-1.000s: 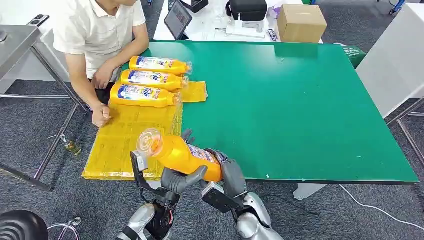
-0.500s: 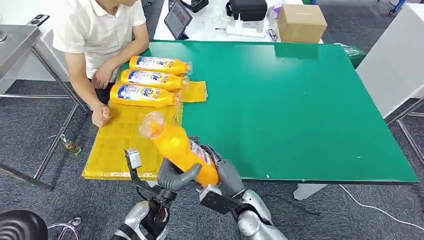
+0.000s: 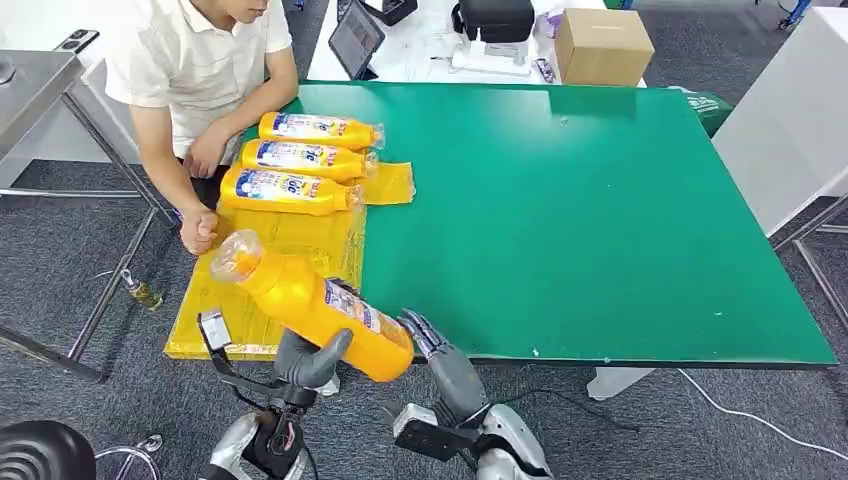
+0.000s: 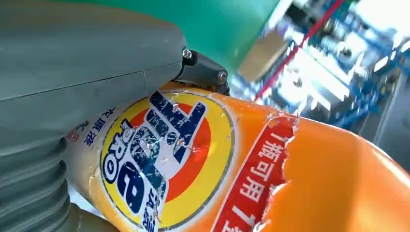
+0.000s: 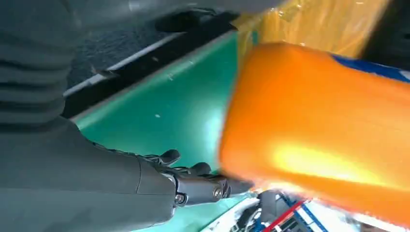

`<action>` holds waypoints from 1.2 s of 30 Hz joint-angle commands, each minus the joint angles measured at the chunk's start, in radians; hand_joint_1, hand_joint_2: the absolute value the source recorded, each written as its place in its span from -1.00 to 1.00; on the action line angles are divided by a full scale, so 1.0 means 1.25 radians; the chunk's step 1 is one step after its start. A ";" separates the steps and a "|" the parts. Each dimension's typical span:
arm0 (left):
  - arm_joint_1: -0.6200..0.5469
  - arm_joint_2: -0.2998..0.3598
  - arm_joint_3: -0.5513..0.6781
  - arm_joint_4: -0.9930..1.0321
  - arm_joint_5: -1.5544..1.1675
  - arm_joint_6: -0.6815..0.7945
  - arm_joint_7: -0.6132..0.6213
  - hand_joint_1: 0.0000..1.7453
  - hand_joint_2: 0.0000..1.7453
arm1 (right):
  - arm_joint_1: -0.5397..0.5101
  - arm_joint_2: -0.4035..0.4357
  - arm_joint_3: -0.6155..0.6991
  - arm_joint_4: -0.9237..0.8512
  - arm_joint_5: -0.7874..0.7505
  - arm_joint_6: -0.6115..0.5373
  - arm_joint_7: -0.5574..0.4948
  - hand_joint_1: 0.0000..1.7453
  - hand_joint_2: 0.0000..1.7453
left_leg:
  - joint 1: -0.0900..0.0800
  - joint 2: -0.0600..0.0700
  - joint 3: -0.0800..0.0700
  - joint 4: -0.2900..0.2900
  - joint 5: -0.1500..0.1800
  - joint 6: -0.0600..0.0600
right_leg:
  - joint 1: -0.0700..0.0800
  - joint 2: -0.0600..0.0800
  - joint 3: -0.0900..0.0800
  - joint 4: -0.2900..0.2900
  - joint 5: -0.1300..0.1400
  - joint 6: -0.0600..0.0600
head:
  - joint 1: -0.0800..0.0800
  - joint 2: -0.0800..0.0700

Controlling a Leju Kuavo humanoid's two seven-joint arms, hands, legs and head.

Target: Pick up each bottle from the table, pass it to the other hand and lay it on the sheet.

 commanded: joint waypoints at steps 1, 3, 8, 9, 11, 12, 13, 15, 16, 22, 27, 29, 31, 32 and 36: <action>-0.031 0.046 0.026 0.014 -0.255 0.187 -0.037 1.00 1.00 | 0.030 0.000 -0.046 0.064 0.008 -0.069 0.012 -1.00 -1.00 | 0.000 0.000 0.006 -0.001 -0.001 0.001 | 0.001 -0.001 0.006 -0.002 -0.001 -0.003 | 0.000 0.000; -0.049 0.073 0.005 0.021 -0.425 0.275 -0.052 1.00 1.00 | 0.037 0.001 -0.064 0.059 0.001 -0.113 0.022 -1.00 -1.00 | 0.000 -0.001 0.003 -0.001 0.000 0.001 | 0.001 -0.001 0.003 -0.001 -0.001 -0.002 | 0.000 0.000; -0.065 0.127 0.026 -0.015 -0.746 0.396 -0.012 1.00 1.00 | 0.052 0.014 -0.163 0.005 -0.009 -0.213 0.026 -1.00 -1.00 | 0.000 0.001 0.003 -0.001 -0.001 0.001 | 0.001 0.000 0.003 -0.001 -0.001 -0.002 | 0.000 0.000; -0.074 0.140 0.026 -0.011 -0.851 0.445 0.016 1.00 1.00 | 0.070 0.039 -0.240 -0.034 0.012 -0.215 0.010 -1.00 -1.00 | 0.000 0.002 0.004 0.000 -0.001 0.001 | 0.001 0.000 0.004 0.000 -0.001 -0.003 | -0.001 0.000; -0.109 0.147 0.035 0.020 -0.993 0.487 0.071 1.00 1.00 | 0.084 0.082 -0.356 -0.084 0.043 -0.215 -0.023 -1.00 -1.00 | 0.000 0.001 0.003 0.000 -0.001 0.001 | 0.001 -0.001 0.003 0.000 -0.001 -0.003 | 0.000 0.000; -0.116 0.145 0.042 0.028 -0.995 0.483 0.071 1.00 1.00 | 0.081 0.075 -0.352 -0.085 0.038 -0.215 -0.019 -1.00 -1.00 | 0.000 -0.001 0.002 0.000 0.000 0.001 | 0.000 -0.002 0.002 0.001 -0.001 -0.002 | 0.000 0.000; -0.120 0.143 0.044 0.033 -0.995 0.481 0.070 1.00 1.00 | 0.080 0.072 -0.348 -0.088 0.036 -0.215 -0.016 -1.00 -1.00 | 0.000 -0.001 0.002 0.000 0.000 0.001 | 0.001 -0.002 0.002 0.001 -0.001 -0.003 | 0.000 0.000; -0.121 0.139 0.043 0.039 -0.997 0.479 0.069 1.00 1.00 | 0.081 0.072 -0.348 -0.088 0.035 -0.215 -0.015 -1.00 -1.00 | 0.000 0.000 0.001 0.000 0.000 0.000 | 0.000 -0.001 0.001 0.000 0.000 -0.001 | 0.000 0.000; -0.121 0.139 0.043 0.039 -0.997 0.479 0.069 1.00 1.00 | 0.081 0.072 -0.348 -0.088 0.035 -0.215 -0.015 -1.00 -1.00 | 0.000 0.000 0.005 0.000 -0.001 0.001 | 0.001 -0.001 0.005 0.000 -0.001 -0.004 | 0.000 0.000; -0.359 0.128 0.003 0.359 -1.215 0.394 0.241 1.00 1.00 | 0.072 0.099 -0.416 -0.178 -0.021 -0.214 -0.055 -1.00 -1.00 | 0.000 -0.005 0.001 0.000 0.002 0.001 | 0.001 -0.006 0.002 0.001 -0.001 -0.003 | 0.000 0.000; -0.517 0.088 0.020 0.626 -1.233 0.348 0.290 1.00 1.00 | 0.045 0.094 -0.348 -0.113 -0.043 -0.208 -0.046 -1.00 -1.00 | 0.000 -0.002 0.002 0.000 0.003 0.000 | 0.001 -0.002 0.002 0.000 0.001 -0.002 | 0.000 0.000; -0.540 0.061 0.041 0.700 -1.216 0.326 0.291 1.00 1.00 | 0.039 0.094 -0.335 -0.081 -0.057 -0.215 -0.053 -1.00 -1.00 | 0.000 -0.001 0.003 0.000 0.003 0.000 | 0.001 -0.002 0.003 0.000 0.002 -0.004 | 0.000 0.000; -0.541 0.053 0.034 0.724 -1.222 0.323 0.293 1.00 1.00 | 0.039 0.090 -0.334 -0.071 -0.067 -0.215 -0.060 -1.00 -1.00 | 0.001 -0.001 0.005 -0.001 0.002 0.000 | 0.002 -0.003 0.005 -0.001 0.002 -0.005 | 0.000 0.000; -0.540 0.048 0.041 0.739 -1.217 0.321 0.301 1.00 1.00 | 0.038 0.088 -0.337 -0.065 -0.069 -0.215 -0.065 -1.00 -1.00 | 0.001 -0.001 0.005 -0.001 0.002 0.000 | 0.001 -0.002 0.005 -0.001 0.002 -0.004 | 0.000 0.000; -0.536 0.040 0.061 0.768 -1.196 0.321 0.297 1.00 1.00 | 0.034 0.086 -0.341 -0.049 -0.077 -0.215 -0.070 -1.00 -1.00 | 0.000 0.001 0.004 -0.001 0.002 -0.001 | 0.001 -0.001 0.004 -0.001 0.002 -0.003 | 0.000 0.000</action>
